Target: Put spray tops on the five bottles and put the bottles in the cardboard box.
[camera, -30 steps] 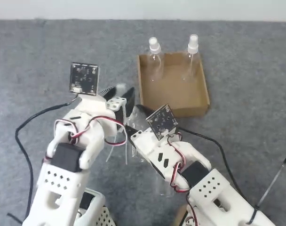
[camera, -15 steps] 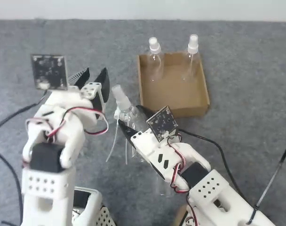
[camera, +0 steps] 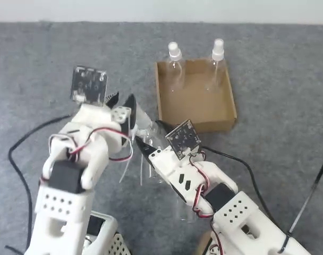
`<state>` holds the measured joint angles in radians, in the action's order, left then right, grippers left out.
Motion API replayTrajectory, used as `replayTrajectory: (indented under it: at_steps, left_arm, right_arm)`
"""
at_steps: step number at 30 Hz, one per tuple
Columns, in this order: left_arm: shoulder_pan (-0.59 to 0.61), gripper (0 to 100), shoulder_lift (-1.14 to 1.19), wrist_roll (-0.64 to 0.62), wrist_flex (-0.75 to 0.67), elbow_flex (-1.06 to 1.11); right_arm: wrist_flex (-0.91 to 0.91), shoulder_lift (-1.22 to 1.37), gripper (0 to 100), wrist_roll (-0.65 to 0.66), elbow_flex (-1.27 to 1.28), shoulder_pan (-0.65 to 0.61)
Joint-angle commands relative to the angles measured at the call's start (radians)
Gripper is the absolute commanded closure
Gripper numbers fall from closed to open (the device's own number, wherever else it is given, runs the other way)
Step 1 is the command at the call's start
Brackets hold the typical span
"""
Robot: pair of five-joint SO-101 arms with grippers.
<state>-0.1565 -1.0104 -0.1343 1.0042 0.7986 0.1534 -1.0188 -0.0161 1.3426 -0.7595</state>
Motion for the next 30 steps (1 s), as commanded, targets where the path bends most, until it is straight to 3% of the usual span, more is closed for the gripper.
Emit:
replayTrajectory:
  at_steps: [1,7,12,17,21,26,30]
  left_arm:
    - [-0.009,89,-0.038,0.011,-0.012,0.004]
    - [0.161,87,-0.057,-0.009,0.060,-0.139]
    - [0.206,83,-0.146,-0.003,0.107,-0.053]
    - [0.196,83,-0.334,0.014,0.072,0.182]
    - [0.127,83,-0.476,0.063,0.028,0.337]
    - [0.020,77,-0.528,0.089,0.060,0.383]
    - [0.014,70,-0.528,0.091,0.054,0.383]
  right_arm:
    - [-0.025,-0.022,99.2,-0.006,-0.025,0.012]
    - [-0.022,-0.022,99.2,-0.006,-0.025,0.013]
    - [-0.010,-0.022,99.2,-0.003,-0.051,0.041]
    - [0.131,0.005,99.2,-0.005,-0.249,0.162]
    - [0.205,0.127,99.2,-0.008,-0.459,0.186]
    - [0.220,0.369,99.2,-0.009,-0.689,0.180]
    - [0.265,0.536,99.2,-0.011,-0.821,0.153]
